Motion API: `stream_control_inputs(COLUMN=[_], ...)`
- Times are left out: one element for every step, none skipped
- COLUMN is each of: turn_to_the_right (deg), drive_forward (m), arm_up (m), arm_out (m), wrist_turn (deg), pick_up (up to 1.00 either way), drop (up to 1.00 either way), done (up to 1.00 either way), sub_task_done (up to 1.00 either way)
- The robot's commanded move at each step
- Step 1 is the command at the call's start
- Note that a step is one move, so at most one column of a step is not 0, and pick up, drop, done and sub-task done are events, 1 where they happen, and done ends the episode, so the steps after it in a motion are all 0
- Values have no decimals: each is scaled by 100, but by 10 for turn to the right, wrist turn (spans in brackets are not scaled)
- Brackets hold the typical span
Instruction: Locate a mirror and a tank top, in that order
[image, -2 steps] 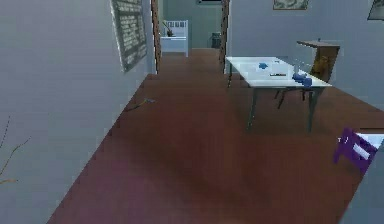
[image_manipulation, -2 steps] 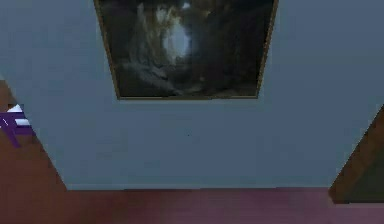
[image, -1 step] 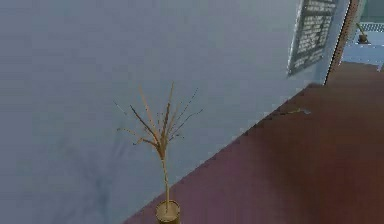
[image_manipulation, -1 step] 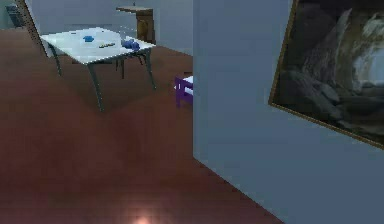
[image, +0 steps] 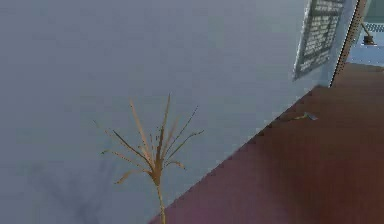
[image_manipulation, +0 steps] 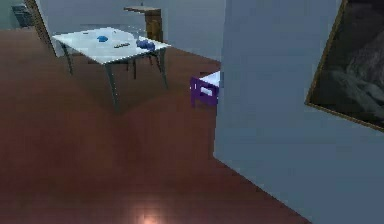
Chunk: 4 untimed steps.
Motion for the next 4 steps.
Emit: stream_control_inputs(turn_to_the_right=[450,30,450,450], drive_forward=[0,0,0,0], arm_up=[0,0,0,0], arm_out=[0,0,0,0], wrist_turn=[0,0,0,0], pick_up=[0,0,0,0], drop=[0,0,0,0], done=[0,0,0,0], sub_task_done=[0,0,0,0])
